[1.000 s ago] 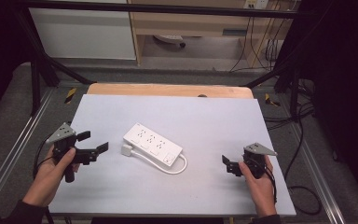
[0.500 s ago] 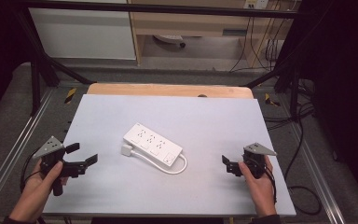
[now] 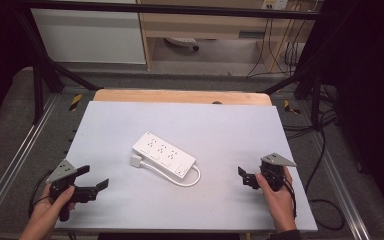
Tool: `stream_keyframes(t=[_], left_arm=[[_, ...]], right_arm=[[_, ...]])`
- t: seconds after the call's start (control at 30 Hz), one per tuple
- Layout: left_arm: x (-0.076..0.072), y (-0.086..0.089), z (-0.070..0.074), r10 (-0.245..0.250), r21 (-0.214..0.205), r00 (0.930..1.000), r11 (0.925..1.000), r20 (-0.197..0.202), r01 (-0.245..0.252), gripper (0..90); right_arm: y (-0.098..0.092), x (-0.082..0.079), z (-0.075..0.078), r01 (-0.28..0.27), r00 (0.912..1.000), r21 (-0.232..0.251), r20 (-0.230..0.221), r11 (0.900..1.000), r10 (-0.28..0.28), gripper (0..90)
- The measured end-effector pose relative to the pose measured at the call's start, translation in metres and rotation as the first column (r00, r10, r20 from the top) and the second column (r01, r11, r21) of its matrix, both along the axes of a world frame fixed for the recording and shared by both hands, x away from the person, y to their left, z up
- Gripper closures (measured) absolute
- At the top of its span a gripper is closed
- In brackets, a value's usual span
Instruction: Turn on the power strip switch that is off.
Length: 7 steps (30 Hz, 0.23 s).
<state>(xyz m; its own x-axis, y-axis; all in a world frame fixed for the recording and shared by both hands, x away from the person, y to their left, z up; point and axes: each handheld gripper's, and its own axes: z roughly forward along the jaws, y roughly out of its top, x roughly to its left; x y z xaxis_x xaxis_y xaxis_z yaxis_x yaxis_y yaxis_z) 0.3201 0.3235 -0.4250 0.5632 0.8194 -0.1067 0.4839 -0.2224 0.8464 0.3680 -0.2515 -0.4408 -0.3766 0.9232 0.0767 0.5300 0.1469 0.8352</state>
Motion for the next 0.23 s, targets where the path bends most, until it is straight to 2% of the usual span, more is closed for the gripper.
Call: stream_keyframes(t=[0.13,0.23], left_arm=[[-0.0038,-0.0056,-0.0096,-0.022,0.034,0.9996,0.9992,-0.018,0.023,8.3],[-0.0041,-0.0098,-0.0121,-0.028,0.064,0.9994,0.9975,-0.022,0.029,8.4]], right_arm=[[0.0011,0.0026,-0.0039,0.002,0.9998,-0.025,-0.021,0.9997,-0.002,2.4],[0.0035,0.0079,-0.0101,0.01,0.9983,-0.05,-0.057,0.9987,-0.013,2.8]])
